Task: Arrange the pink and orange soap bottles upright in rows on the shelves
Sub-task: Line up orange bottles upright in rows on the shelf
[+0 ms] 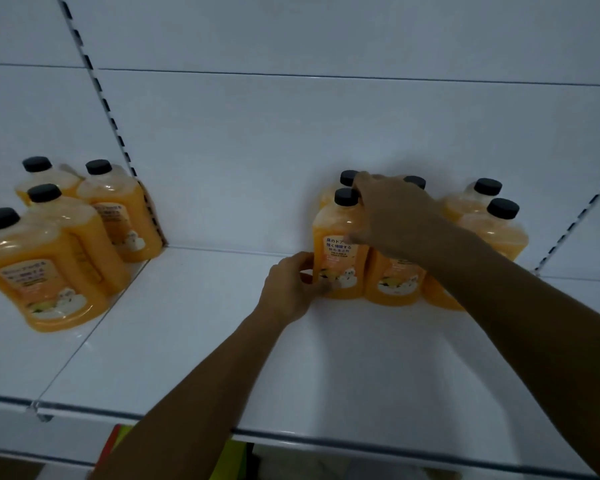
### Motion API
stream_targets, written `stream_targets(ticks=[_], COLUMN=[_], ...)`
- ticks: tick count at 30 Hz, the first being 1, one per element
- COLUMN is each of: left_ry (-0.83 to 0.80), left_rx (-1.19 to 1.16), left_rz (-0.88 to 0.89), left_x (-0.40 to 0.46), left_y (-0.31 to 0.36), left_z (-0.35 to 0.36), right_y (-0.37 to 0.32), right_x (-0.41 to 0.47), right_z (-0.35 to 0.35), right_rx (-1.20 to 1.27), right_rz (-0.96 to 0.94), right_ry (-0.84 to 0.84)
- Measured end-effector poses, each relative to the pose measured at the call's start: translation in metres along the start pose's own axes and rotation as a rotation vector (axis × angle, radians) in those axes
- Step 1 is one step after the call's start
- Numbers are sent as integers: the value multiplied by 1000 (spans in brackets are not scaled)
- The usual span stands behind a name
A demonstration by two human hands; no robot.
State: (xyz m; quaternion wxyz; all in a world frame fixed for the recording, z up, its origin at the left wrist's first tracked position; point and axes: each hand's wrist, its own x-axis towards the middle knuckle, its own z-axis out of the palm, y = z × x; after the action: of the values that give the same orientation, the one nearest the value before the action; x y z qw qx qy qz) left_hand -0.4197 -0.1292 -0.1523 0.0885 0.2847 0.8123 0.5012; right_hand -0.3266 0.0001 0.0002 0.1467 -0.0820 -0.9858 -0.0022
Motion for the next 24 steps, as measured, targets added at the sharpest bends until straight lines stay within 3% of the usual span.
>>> stream_targets(ticks=[12,15,17,20,24], left_ry=[-15,102,187,297,595], left_rx=[175,177,181,245,207], left_rz=[8,-40,-17,-22,-63], left_x=[-17,-41,-61,-94,-131], left_y=[9,1,-2,-11,-38], left_z=[-4,-19,-39,-87,-161], right_y=[-6,-17,-39,-90,-165], right_x=[-11,-17,-17,-12,4], right_z=[11,26,33,38,44], right_rx=[-244,-289,-191,114,510], right_rz=[-6,-86,-177,-291,-315], right_ry=[57,178,263,258,8])
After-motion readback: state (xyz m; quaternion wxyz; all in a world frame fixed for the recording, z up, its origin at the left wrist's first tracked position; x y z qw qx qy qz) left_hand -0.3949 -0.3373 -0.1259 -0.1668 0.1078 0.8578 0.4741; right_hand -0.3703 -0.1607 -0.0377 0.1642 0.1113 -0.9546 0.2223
